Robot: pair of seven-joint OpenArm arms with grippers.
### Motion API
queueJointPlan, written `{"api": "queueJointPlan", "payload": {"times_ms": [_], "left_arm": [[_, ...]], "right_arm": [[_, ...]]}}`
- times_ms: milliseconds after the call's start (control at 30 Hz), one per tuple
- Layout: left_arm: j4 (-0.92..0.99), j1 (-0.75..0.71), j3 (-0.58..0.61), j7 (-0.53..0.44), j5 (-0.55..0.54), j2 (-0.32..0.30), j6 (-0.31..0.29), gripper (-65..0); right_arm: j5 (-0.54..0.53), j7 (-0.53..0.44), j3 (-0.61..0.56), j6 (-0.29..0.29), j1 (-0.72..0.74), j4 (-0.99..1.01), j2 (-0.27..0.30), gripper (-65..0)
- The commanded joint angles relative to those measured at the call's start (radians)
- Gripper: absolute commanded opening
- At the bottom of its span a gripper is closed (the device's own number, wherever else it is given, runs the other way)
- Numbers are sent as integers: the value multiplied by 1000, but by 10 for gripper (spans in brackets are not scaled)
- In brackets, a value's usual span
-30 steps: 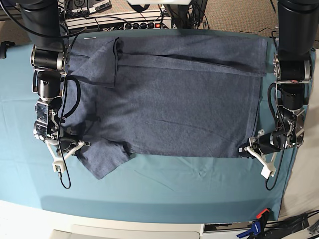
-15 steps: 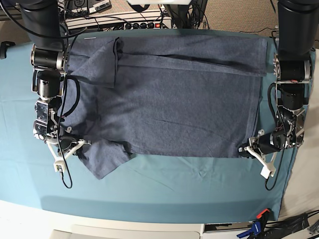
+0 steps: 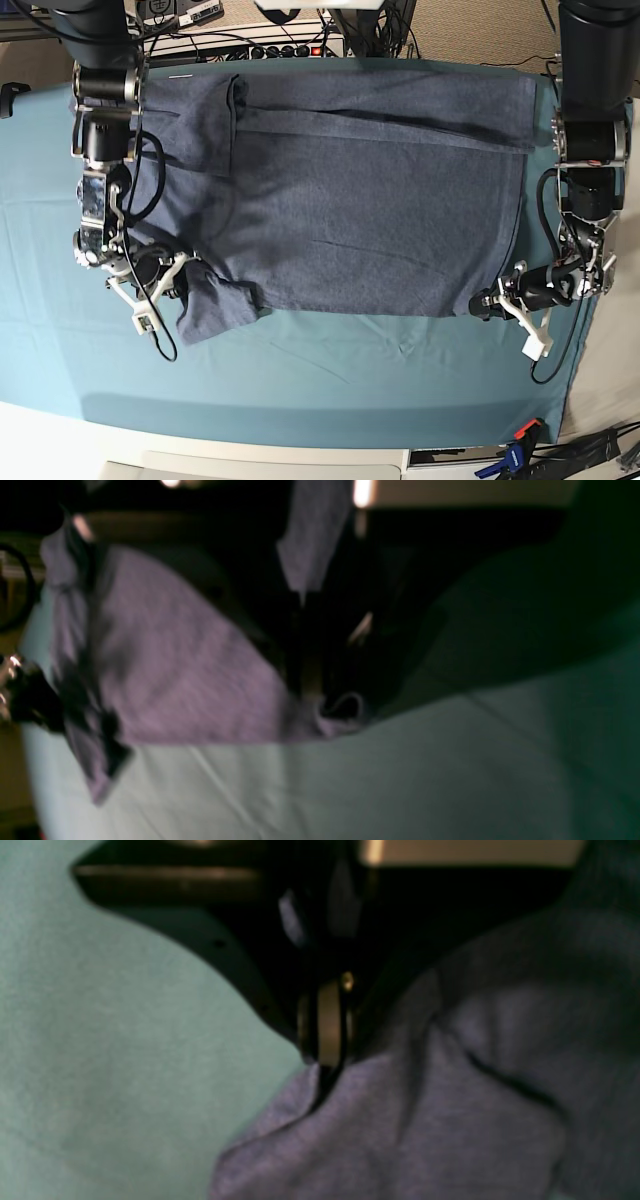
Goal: Fold the T-shirt properly
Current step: 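Drag the folded shirt strip back toward the robot with both grippers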
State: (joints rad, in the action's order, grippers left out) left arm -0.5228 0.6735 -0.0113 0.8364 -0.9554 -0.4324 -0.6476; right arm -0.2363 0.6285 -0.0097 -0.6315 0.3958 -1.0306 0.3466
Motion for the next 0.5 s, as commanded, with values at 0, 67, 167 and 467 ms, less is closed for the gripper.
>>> {"api": "queueJointPlan", "payload": {"times_ms": [0, 67, 167, 467], "left_arm": [[-14, 33, -3, 4, -51, -21, -17, -650], [-14, 33, -3, 43, -110, -34, -48, -650], [-14, 32, -3, 78, -183, -56, -51, -650], [-14, 6, -3, 163, -337, -89, -51, -650]], "right_arm": [[-18, -19, 5, -8, 7, -37, 24, -650], [-35, -18, 5, -10, -29, -75, 47, -650], [-42, -18, 5, -24, -76, -126, 85, -650], [-90, 3, 23, -32, -167, -224, 172, -650]]}}
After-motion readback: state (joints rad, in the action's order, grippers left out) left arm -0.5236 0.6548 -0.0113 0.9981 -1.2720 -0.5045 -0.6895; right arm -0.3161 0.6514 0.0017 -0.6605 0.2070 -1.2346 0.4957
